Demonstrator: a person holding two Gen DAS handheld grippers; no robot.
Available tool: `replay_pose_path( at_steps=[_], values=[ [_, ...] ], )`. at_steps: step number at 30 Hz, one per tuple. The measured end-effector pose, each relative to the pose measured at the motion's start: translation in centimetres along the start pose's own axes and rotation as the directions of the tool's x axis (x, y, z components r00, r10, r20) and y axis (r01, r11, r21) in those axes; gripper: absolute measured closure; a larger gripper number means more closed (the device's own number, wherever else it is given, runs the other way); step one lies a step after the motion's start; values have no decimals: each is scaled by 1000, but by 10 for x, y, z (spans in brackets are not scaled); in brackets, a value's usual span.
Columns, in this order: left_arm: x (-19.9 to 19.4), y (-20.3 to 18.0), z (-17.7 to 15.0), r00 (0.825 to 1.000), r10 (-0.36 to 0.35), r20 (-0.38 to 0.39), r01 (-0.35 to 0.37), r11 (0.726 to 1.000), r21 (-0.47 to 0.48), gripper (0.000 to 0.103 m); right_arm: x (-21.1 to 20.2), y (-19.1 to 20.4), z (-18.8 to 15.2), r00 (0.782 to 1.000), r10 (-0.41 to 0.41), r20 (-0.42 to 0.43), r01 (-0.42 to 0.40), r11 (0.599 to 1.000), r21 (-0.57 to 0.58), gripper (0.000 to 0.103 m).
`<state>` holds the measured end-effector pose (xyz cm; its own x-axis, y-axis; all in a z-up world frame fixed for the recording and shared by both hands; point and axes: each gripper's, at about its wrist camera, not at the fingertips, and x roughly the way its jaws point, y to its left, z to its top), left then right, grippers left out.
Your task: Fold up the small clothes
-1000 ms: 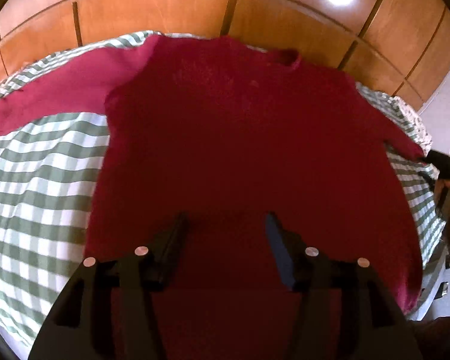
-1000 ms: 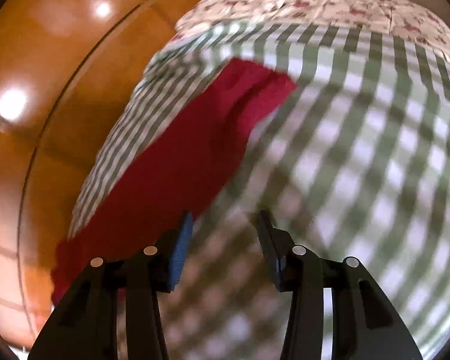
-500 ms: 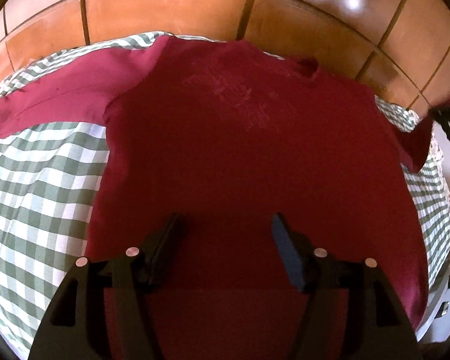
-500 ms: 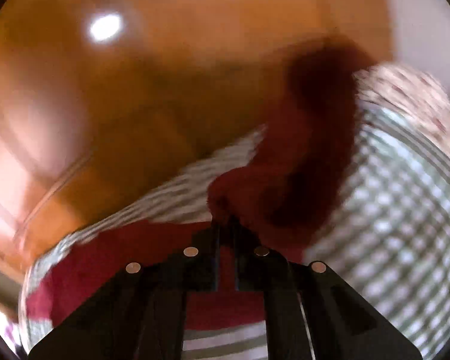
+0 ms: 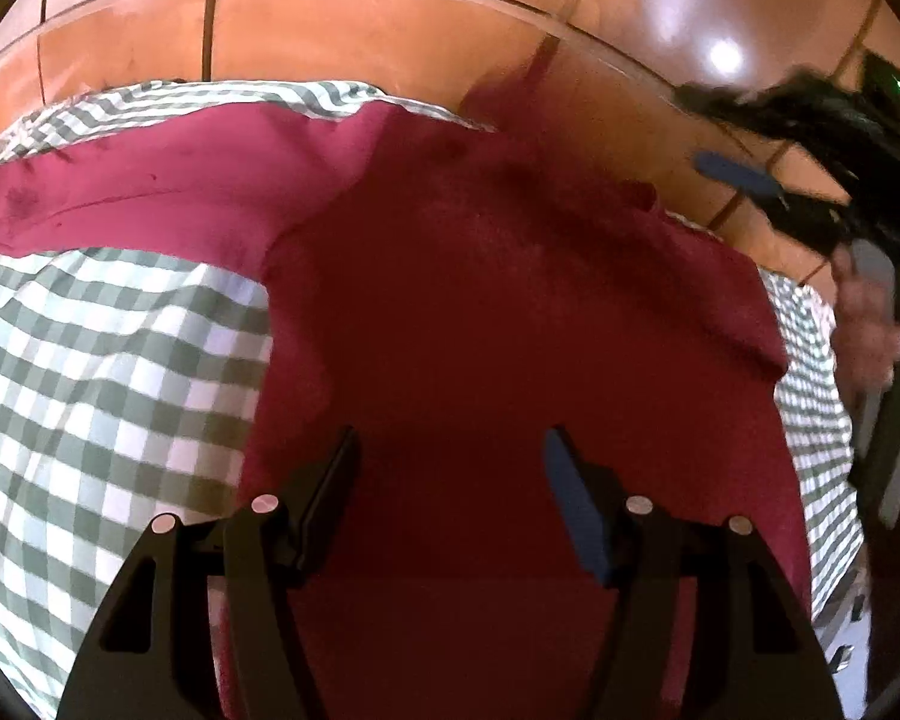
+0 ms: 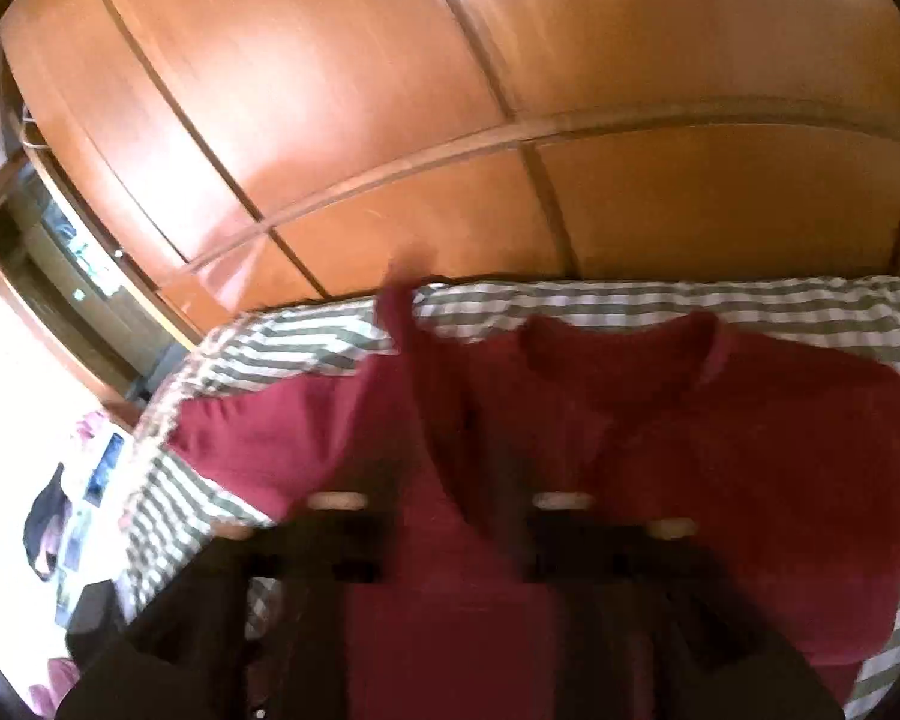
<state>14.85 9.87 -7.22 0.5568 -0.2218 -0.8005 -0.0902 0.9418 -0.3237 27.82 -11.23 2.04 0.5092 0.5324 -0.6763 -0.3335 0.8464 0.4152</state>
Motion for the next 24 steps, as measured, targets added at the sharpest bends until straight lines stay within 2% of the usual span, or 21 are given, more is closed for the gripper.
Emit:
replay_pose_path(
  at_steps=[1,4,7,12,16,17,19,20,21,24],
  values=[
    [0,2,3,1000,-14,2,14,1000,-10,41,-7,-1,-2,999,12,32,-13,1000,22,37],
    [7,7,19,999,-49,7,49,998,-36,41,-26,-15,-9,998,1,57,-5,997,73,37],
    [18,4,34,998,-55,10,56,998,-32,41,-56,-52,-33,996,-68,65,58,989,137,37],
    [44,-2,66,999,-52,0,52,998,-31,41,-110,-122,-92,976,-217,30,200,938,282,37],
    [70,-4,92,1000,-25,-11,24,999,-41,41,-134,-162,-120,960,-280,20,251,890,380,37],
    [80,-3,100,999,-27,-20,26,998,-54,44,-137,-168,-121,958,-287,24,255,883,395,37],
    [89,-3,110,999,-23,-28,21,998,-65,60,-137,-172,-118,956,-290,34,254,883,395,37],
    [91,-4,114,999,-27,-27,25,997,-69,80,-134,-172,-111,956,-290,42,252,887,386,37],
    [93,-6,119,998,-48,-33,46,997,-64,89,-131,-172,-106,957,-287,48,249,892,377,37],
    [76,-11,122,998,-65,25,67,997,-50,93,-112,-165,-82,958,-278,63,244,913,328,37]
  ],
)
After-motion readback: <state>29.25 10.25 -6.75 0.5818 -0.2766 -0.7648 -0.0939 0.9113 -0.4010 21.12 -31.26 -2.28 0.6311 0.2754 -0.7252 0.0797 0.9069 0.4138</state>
